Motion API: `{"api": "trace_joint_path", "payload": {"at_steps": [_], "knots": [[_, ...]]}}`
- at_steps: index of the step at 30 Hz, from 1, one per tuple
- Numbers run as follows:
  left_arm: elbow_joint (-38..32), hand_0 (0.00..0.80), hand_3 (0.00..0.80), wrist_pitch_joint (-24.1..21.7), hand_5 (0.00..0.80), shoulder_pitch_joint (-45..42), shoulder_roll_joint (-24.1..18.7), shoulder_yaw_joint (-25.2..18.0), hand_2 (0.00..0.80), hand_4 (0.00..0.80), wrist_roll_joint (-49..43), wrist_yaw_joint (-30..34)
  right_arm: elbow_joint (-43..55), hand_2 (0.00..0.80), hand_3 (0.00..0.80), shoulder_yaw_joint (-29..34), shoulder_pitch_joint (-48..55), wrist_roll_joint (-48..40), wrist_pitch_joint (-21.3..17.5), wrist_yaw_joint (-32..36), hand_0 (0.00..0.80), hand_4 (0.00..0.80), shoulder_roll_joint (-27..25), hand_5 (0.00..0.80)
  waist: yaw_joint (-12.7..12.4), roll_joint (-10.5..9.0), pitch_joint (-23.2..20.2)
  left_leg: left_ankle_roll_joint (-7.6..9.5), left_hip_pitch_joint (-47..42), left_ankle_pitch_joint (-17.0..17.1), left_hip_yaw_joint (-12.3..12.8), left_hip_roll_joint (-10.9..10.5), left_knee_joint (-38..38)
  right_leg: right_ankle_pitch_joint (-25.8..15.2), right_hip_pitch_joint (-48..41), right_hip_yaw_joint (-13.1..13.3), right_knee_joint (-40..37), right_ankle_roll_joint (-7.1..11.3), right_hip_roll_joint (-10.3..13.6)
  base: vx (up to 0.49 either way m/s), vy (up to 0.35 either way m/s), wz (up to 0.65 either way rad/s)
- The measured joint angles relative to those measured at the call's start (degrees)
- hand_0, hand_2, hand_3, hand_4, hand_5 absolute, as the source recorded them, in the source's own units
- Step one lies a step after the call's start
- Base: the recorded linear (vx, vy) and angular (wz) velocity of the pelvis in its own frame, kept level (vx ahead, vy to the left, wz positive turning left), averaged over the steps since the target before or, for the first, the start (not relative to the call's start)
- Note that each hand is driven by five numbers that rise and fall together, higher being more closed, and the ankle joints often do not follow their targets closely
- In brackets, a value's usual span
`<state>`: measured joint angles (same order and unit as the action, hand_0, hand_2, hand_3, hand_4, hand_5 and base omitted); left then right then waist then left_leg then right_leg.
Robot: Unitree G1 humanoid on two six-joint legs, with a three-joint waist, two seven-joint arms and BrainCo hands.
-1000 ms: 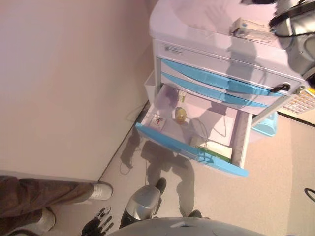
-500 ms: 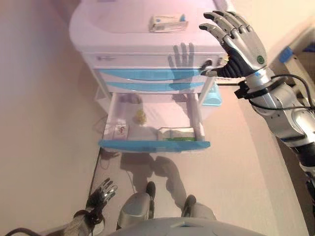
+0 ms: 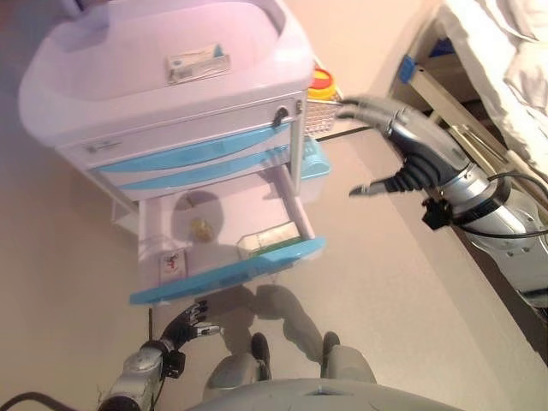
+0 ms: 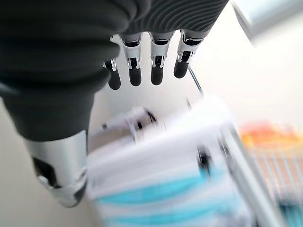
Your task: Open the drawer and pick up the medicine
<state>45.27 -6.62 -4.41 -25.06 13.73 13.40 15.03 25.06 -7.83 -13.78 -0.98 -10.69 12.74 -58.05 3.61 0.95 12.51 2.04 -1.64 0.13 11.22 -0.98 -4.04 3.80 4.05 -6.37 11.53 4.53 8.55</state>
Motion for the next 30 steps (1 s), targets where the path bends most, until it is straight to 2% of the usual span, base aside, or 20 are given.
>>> {"api": "trace_joint_path", "payload": {"at_steps": [2,5,7,11,15,18,23,30], "knots": [[0.12,0.0,0.0,0.27,0.0,1.05,-0.76,1.24,0.0,0.0,-0.4,-0.73,-0.15,0.0,0.0,-1.21,0.52,-4.98,1.01,6.35,0.0,0.0,-0.35,0.0,1.5,0.21,-0.03,-0.11,-0.09,0.13,1.19,0.12,0.55,-0.51,0.79,1.31,-0.09,0.01,-0.36,-0.071,-0.045,-0.34],[1.11,0.0,0.0,0.2,0.0,3.48,-1.84,4.63,0.0,0.0,-3.96,-1.76,-0.56,0.0,0.0,-5.69,1.29,-11.05,3.16,18.4,0.0,0.0,-3.0,0.0,2.42,0.54,0.2,-0.14,-0.01,0.12,2.38,0.33,0.71,-1.31,1.41,1.37,-0.58,-0.1,-0.51,-0.066,-0.029,-0.25],[1.15,0.0,0.0,0.2,0.0,5.01,-3.18,6.28,0.0,0.0,-4.73,-2.24,-2.4,0.0,0.0,-8.73,1.47,-13.83,5.44,22.92,0.0,0.0,-4.21,0.0,3.02,0.46,0.88,-0.15,0.07,0.12,2.77,0.4,0.75,-1.33,1.71,1.58,-0.57,-0.09,-0.58,-0.069,-0.012,-0.1],[1.58,0.0,0.0,-0.2,0.0,8.47,-5.24,7.98,0.0,0.0,-6.2,-4.86,-7.06,0.0,0.0,-10.73,5.15,-15.38,10.29,27.16,0.0,0.0,-3.82,0.0,3.41,0.63,3.97,-0.47,0.05,0.37,4.37,0.45,1.48,-1.81,2.95,2.75,-0.53,0.21,-0.77,-0.053,0.018,-0.2],[3.33,0.0,0.0,-1.1,0.0,10.81,-6.21,7.99,0.0,0.0,-6.33,-8.42,-13.9,0.0,0.0,-10.42,11.86,-15.19,12.16,27.61,0.0,0.0,-1.72,0.0,4.9,0.87,7.21,-0.25,0.38,0.54,5.72,0.54,1.55,-2.3,4.21,3.72,-0.51,0.01,-1.03,-0.043,0.045,-0.22],[4.02,0.0,0.0,-1.35,0.0,12.48,-7.24,8.0,0.0,0.0,-6.37,-10.33,-19.36,0.0,0.0,-10.35,14.51,-12.16,11.75,27.17,0.0,0.0,0.08,0.0,6.61,1.14,9.05,-0.36,0.44,0.46,6.53,0.68,1.66,-2.56,4.68,4.36,-0.56,-0.36,-1.31,-0.031,0.061,-0.13],[4.84,0.0,0.0,-1.35,0.0,16.87,-8.83,7.69,0.0,0.0,-6.24,-13.28,-28.26,0.0,0.0,-8.43,19.69,-10.16,8.91,22.19,0.0,0.0,2.46,0.0,8.26,1.46,12.15,-0.51,0.42,0.32,7.15,0.74,1.7,-2.6,5.02,4.97,-0.48,-0.42,-1.57,-0.016,0.054,-0.07],[10.66,0.0,0.0,-1.31,0.0,20.04,-9.92,3.88,0.0,0.0,-3.16,-15.06,-36.01,0.0,0.0,-7.63,19.97,-10.19,4.59,16.47,0.0,0.0,6.17,0.0,10.43,1.35,13.47,-0.96,0.42,-0.38,9.51,0.91,1.68,-2.76,6.32,7.34,-0.34,-0.63,-2.47,-0.009,0.06,-0.17]]}}
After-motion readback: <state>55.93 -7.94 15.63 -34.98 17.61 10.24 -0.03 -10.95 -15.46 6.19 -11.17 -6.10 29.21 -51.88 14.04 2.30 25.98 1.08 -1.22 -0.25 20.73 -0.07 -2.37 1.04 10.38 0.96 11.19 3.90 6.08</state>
